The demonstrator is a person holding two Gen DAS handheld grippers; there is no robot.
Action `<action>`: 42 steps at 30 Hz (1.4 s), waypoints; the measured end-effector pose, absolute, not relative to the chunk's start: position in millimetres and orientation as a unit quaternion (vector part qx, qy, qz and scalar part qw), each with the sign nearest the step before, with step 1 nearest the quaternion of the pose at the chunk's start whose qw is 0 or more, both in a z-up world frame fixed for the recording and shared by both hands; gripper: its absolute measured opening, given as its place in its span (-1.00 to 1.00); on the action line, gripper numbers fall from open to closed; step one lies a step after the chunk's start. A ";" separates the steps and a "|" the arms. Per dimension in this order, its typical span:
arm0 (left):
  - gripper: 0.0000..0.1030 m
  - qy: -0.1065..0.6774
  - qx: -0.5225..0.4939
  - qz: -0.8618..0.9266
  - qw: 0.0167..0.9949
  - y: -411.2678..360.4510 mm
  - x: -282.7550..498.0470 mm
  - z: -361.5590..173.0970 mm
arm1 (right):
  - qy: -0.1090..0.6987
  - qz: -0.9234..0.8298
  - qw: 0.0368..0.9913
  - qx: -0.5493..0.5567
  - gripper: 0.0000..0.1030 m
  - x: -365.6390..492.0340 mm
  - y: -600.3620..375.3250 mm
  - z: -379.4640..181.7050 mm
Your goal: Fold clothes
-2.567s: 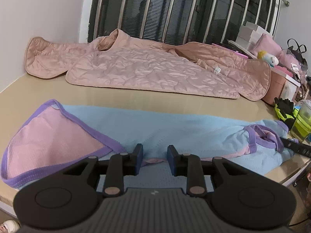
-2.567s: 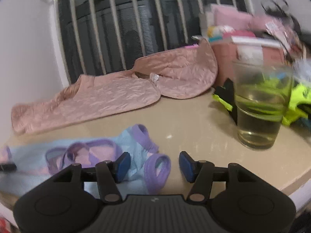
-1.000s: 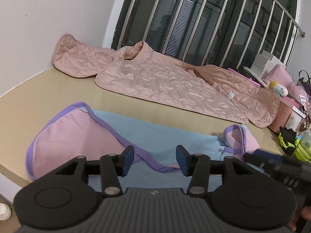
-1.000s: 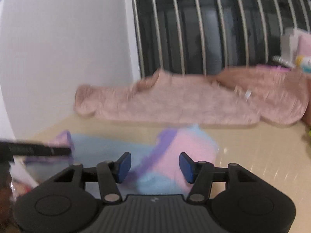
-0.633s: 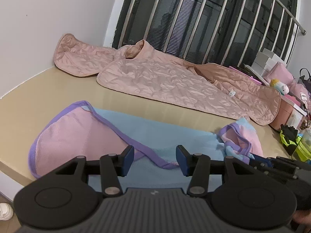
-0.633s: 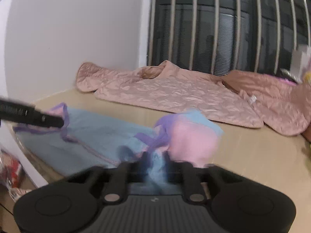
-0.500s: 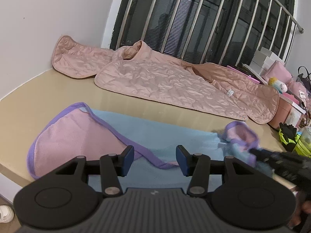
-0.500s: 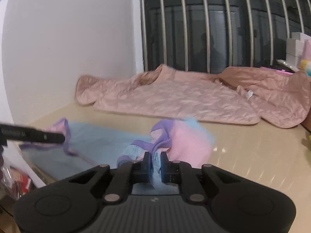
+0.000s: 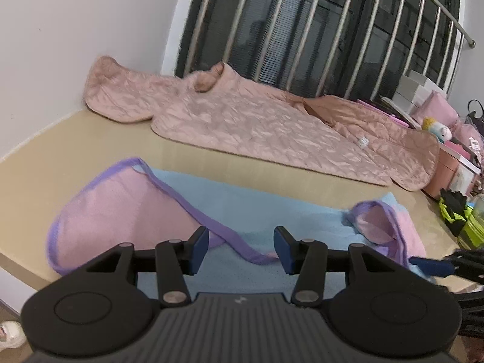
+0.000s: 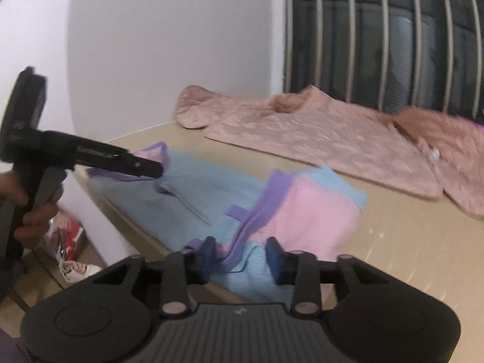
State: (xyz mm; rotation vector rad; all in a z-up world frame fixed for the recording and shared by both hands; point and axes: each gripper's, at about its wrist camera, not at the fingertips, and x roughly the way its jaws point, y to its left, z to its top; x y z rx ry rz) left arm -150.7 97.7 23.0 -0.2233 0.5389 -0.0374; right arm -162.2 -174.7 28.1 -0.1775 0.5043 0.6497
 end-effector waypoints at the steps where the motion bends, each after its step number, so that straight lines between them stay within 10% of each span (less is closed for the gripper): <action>1: -0.05 0.259 -0.105 -0.005 0.960 102.7 -153.0 25.6 | 0.237 0.319 0.913 -0.089 -0.26 -164.7 -175.2 32.3; 13: 0.45 0.245 -0.088 0.197 0.945 164.4 -195.7 26.0 | 0.211 0.244 0.945 -0.043 0.04 -121.0 -213.6 69.8; 30: 0.44 0.188 -0.267 0.221 0.919 154.6 -223.7 2.7 | 0.313 0.471 0.799 -0.205 0.00 30.5 56.2 100.1; 42: -0.56 0.195 -0.274 0.229 0.914 160.8 -221.4 3.0 | 0.403 0.473 0.746 -0.238 -0.83 53.5 124.8 42.5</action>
